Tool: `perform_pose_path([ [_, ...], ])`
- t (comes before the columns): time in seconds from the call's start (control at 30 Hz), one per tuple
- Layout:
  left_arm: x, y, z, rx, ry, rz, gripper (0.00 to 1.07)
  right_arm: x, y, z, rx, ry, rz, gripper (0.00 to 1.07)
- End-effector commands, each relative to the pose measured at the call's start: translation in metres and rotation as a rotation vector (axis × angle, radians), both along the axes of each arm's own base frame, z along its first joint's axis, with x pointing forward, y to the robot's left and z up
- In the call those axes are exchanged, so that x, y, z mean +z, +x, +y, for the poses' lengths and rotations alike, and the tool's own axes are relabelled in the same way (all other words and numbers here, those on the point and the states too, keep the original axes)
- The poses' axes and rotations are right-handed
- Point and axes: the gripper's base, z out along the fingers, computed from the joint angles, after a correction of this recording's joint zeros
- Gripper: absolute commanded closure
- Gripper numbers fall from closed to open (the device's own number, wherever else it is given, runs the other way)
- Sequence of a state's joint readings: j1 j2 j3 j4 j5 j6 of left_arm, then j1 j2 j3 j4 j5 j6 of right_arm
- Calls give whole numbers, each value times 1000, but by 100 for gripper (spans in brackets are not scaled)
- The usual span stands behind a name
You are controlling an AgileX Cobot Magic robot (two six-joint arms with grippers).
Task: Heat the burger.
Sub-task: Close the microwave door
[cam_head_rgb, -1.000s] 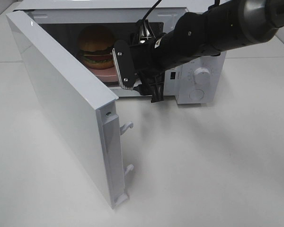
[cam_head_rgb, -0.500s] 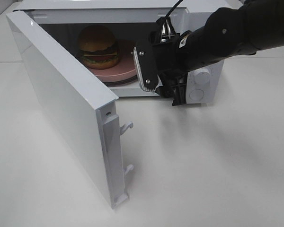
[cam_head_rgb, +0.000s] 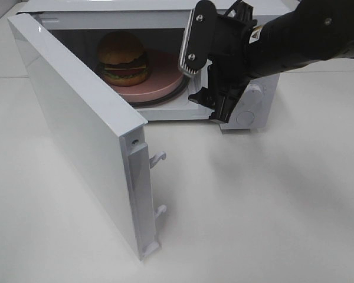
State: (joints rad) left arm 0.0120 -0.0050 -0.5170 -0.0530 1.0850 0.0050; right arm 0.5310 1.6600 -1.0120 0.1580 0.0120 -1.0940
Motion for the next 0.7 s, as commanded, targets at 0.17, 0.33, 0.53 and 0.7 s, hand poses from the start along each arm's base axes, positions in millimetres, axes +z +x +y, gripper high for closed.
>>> perform_pose_path([
  [0.17,1,0,0,-2,-2,-19,17,17,-20,-15,-219,254,111,31],
  [0.33,1,0,0,-2,-2,-19,17,33,-41,-26,-333,396,195,30],
  [0.53,1,0,0,-2,-2,-19,17,43,-59,-36,-411,431,298,30],
  [0.7,1,0,0,-2,-2,-19,17,46,-82,-49,-501,346,447,31],
])
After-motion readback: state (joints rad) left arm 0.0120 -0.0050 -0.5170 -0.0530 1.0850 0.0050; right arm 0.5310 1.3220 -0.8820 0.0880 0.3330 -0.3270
